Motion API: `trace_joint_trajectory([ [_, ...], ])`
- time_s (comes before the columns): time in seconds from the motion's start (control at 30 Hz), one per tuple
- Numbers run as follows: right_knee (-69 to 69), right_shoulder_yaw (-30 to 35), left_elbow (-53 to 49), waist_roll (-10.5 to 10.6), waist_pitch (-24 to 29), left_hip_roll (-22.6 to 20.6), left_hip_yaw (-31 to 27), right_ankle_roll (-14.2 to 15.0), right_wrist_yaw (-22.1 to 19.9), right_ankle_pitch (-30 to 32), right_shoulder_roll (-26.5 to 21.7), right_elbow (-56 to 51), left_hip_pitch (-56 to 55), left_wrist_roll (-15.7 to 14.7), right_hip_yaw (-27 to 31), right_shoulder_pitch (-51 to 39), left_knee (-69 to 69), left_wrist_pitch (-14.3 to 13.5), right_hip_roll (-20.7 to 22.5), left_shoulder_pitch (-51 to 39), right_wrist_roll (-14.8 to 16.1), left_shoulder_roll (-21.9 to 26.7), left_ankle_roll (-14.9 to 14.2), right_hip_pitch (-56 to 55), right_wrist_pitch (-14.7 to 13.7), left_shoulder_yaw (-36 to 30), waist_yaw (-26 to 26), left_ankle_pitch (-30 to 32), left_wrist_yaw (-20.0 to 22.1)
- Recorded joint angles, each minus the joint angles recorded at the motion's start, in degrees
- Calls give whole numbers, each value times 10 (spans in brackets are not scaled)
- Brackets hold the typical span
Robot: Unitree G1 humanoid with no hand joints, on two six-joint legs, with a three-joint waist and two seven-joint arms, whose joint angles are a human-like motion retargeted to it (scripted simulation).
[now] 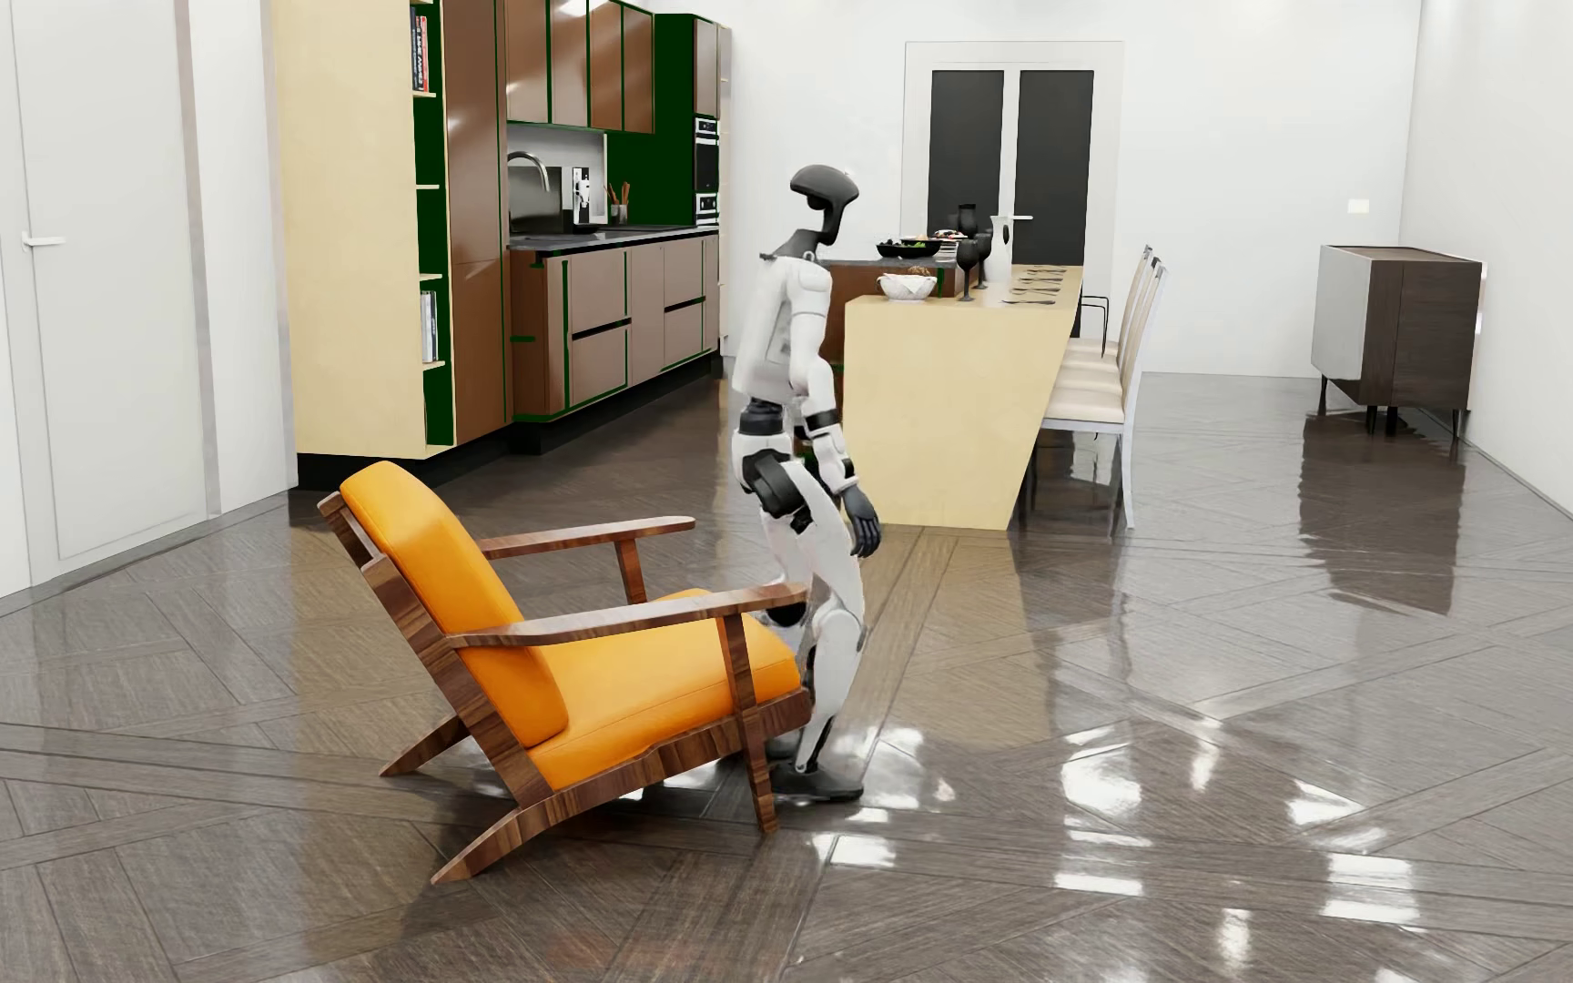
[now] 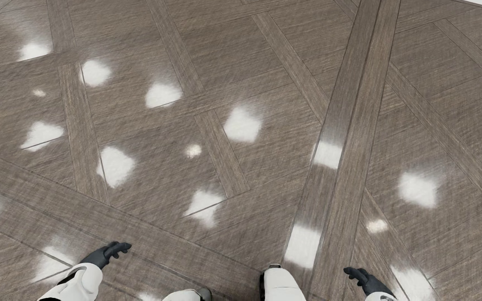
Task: Rest on the chair
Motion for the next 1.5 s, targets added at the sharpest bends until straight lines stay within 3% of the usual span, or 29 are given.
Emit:
trace_joint_trajectory([
  [0.17,100,12,-10,-4,35,8,-16,14,14,-8,4,-12,-110,-6,25,-51,129,3,12,-52,-14,11,-13,-60,7,-22,3,-31,4],
  [0.23,102,11,-13,-7,50,5,-28,-15,9,-45,1,-22,-161,-4,21,-75,192,-6,14,-83,-23,8,1,-75,3,-30,13,-49,12],
  [0.3,175,18,-23,-10,73,5,-39,-15,20,-62,1,-27,-214,-4,32,-110,262,-11,19,-112,-38,8,5,-133,1,-36,15,-71,17],
  [0.33,210,29,-22,-2,58,3,-47,-36,6,-73,-4,-42,-254,-5,45,-110,298,0,14,-112,5,-2,13,-171,25,-6,11,-90,3],
  [0.43,292,37,-18,2,75,5,-55,-40,3,-102,-9,-52,-329,-15,55,-149,379,0,11,-149,4,-18,8,-246,29,-13,12,-113,11],
  [0.83,504,97,-55,7,142,3,-84,-34,-4,-145,-16,-57,-525,-4,93,-286,578,0,8,-263,8,-29,-5,-446,40,-52,17,-147,14],
  [1.07,587,123,-60,1,185,-4,-94,-44,-10,-136,-12,-47,-604,-4,115,-364,657,2,19,-329,21,-37,-14,-526,46,-85,16,-145,23],
  [1.3,631,112,-73,-4,184,6,-96,-50,8,-111,7,-54,-597,3,112,-329,701,8,22,-275,12,-50,-24,-514,50,-70,16,-98,19],
  [1.5,655,101,-49,0,160,11,-98,-49,73,-114,9,-97,-581,12,108,-278,735,27,26,-219,-5,-55,-10,-492,54,-62,17,-95,-22],
])
